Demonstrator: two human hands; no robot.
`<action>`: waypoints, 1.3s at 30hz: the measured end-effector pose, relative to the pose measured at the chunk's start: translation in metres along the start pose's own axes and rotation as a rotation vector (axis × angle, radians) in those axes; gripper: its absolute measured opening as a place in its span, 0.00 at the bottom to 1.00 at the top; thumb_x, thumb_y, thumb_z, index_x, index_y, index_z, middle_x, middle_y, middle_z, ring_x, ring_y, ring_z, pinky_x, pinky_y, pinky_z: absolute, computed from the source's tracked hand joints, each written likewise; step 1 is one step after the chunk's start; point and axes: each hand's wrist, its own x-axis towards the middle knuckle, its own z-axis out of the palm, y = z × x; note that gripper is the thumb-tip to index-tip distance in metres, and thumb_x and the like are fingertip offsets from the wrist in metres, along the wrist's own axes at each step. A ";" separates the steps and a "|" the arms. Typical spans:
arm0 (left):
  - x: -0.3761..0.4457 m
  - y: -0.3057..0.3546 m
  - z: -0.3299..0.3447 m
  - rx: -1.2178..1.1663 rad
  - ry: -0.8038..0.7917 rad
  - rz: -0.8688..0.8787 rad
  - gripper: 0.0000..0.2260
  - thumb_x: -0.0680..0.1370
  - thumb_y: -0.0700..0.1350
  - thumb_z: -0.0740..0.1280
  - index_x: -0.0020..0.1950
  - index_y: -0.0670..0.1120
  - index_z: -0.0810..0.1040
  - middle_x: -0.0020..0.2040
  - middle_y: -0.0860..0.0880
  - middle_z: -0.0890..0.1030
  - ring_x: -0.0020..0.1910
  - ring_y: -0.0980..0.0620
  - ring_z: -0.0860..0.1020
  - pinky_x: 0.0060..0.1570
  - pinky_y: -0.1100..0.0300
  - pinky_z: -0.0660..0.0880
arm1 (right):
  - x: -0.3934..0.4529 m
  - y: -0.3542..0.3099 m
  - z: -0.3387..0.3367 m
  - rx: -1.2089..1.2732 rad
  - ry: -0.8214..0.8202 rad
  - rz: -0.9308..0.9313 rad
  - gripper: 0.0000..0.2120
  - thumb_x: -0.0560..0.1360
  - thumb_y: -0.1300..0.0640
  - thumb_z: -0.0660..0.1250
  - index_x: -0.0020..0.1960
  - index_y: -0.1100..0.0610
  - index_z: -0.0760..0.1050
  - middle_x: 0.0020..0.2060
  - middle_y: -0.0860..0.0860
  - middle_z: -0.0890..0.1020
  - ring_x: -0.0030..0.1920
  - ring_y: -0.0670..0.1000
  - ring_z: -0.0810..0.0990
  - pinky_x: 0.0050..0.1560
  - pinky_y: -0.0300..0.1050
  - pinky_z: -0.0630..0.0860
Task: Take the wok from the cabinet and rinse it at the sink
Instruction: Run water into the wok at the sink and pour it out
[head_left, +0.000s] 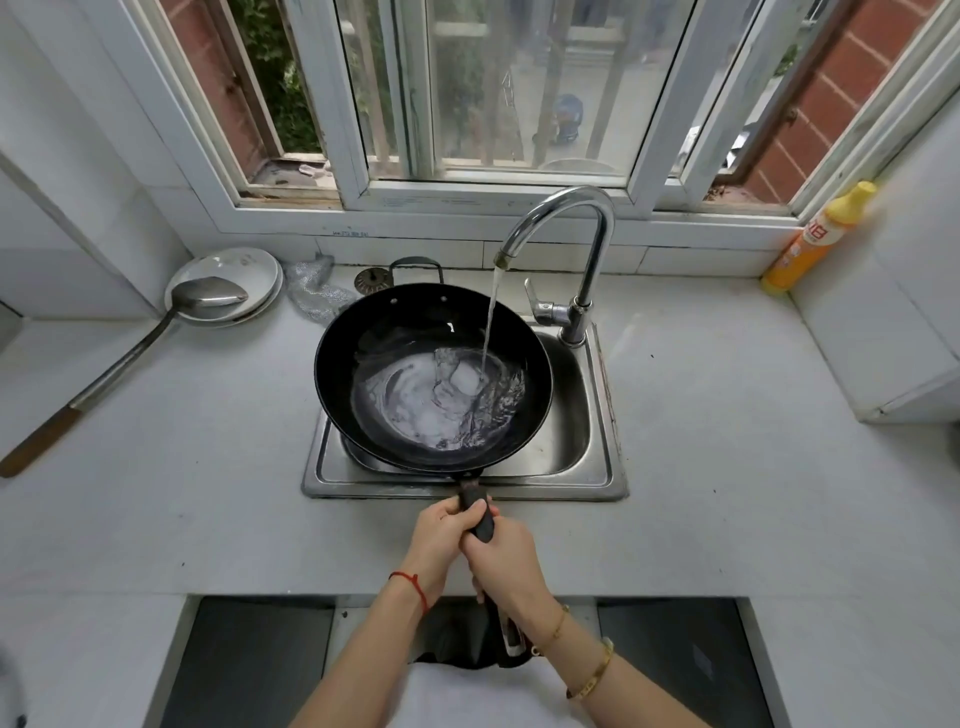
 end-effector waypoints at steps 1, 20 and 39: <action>-0.001 0.000 -0.001 -0.012 -0.016 -0.002 0.06 0.78 0.38 0.67 0.47 0.40 0.83 0.44 0.43 0.85 0.45 0.48 0.81 0.52 0.54 0.78 | -0.001 -0.001 0.000 -0.016 0.006 -0.002 0.08 0.75 0.60 0.62 0.36 0.55 0.73 0.23 0.52 0.75 0.18 0.48 0.74 0.19 0.39 0.69; -0.004 -0.009 0.014 0.005 -0.083 -0.037 0.05 0.79 0.32 0.63 0.52 0.35 0.78 0.49 0.38 0.80 0.51 0.43 0.77 0.63 0.48 0.72 | -0.007 0.023 -0.010 -0.080 0.071 -0.074 0.08 0.77 0.58 0.63 0.54 0.53 0.78 0.36 0.50 0.83 0.30 0.44 0.78 0.28 0.31 0.71; -0.013 -0.005 0.006 -0.036 -0.058 -0.032 0.11 0.79 0.37 0.64 0.57 0.32 0.79 0.48 0.40 0.82 0.46 0.46 0.79 0.42 0.58 0.75 | -0.011 0.003 -0.004 -0.006 0.021 0.060 0.06 0.74 0.60 0.62 0.41 0.58 0.75 0.25 0.53 0.76 0.19 0.51 0.75 0.21 0.42 0.73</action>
